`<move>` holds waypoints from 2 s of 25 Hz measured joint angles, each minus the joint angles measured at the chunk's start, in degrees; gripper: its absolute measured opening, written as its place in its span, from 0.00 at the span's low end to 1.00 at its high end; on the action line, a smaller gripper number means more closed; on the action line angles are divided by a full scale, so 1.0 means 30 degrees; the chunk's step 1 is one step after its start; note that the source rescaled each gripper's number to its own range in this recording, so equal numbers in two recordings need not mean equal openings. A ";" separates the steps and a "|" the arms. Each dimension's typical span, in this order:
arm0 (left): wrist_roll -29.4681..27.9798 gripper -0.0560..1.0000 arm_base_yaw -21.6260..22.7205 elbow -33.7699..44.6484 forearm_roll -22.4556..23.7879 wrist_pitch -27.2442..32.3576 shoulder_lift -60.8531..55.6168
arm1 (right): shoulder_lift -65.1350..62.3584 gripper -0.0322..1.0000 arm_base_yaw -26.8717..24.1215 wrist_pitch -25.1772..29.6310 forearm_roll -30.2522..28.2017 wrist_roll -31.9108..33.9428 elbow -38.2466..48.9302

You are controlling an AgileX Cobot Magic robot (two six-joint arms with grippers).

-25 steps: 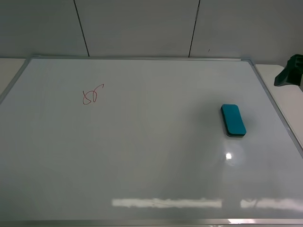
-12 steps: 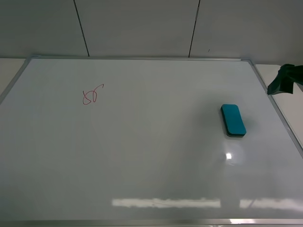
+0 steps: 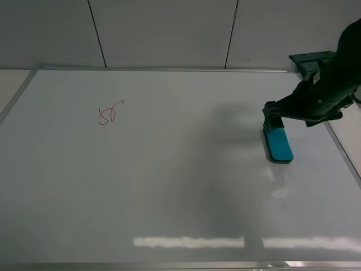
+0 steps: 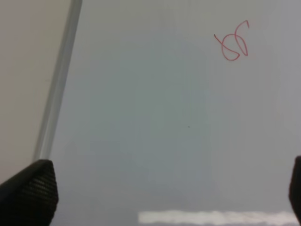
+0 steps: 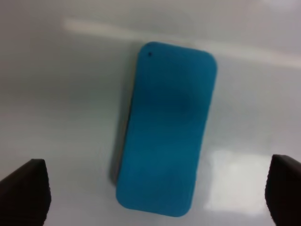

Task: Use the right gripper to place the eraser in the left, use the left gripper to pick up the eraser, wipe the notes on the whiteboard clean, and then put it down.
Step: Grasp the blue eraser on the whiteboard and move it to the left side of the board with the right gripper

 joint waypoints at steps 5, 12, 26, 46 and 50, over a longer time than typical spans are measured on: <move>0.0000 1.00 0.0000 0.0000 0.0000 0.0000 0.0000 | 0.1826 0.90 0.1450 0.2108 -0.0411 0.0304 -0.1166; 0.0000 1.00 0.0000 0.0000 0.0000 0.0000 0.0000 | 0.1720 0.83 0.1599 0.2769 -0.0688 0.0335 -0.1259; 0.0000 1.00 0.0000 0.0000 0.0000 0.0000 0.0000 | 0.1720 0.03 0.0974 0.3130 -0.1335 0.0971 -0.1282; 0.0000 1.00 0.0000 0.0000 0.0000 0.0000 0.0000 | 0.5851 0.03 0.0433 -0.0105 -0.4724 0.4965 -0.1613; 0.0000 1.00 0.0000 0.0000 0.0000 0.0000 0.0000 | 0.6180 0.03 0.0708 -0.0151 -0.5454 0.5492 -0.1755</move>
